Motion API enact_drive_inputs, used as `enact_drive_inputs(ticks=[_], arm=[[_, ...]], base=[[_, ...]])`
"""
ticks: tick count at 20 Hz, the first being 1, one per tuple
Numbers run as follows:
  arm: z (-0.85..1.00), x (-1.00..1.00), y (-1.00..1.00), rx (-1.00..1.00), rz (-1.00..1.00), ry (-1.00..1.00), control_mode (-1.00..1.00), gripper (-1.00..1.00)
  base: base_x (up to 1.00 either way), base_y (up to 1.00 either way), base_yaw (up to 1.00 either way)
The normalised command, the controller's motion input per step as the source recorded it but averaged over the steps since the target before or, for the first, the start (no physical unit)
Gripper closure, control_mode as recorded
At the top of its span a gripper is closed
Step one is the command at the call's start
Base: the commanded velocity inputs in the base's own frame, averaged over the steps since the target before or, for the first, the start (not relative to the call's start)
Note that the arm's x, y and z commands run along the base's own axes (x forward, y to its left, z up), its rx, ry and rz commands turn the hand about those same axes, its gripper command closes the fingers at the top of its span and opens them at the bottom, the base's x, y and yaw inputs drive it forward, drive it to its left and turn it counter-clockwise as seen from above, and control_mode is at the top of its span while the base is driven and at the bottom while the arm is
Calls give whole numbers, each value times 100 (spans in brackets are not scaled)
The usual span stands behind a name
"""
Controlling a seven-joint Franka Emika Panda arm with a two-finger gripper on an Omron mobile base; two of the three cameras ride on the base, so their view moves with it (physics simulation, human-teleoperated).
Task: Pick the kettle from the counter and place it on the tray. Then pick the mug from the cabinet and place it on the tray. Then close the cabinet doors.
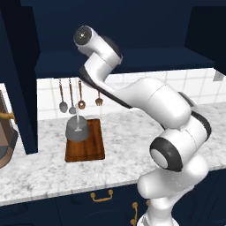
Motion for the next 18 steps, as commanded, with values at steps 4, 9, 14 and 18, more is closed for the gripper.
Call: enact_drive_inputs(ticks=[4, 9, 14, 18], arm=[[0, -97, 0, 23, 13, 0, -100, 100], [0, -96, 0, 18, 25, 0, -100, 100], [-5, -99, 0, 11, 33, 0, -100, 100], [-15, -100, 0, 7, 38, 0, -100, 100]], base=[[0, 0, 0], [0, 0, 0], [0, 0, 0], [0, 0, 0]])
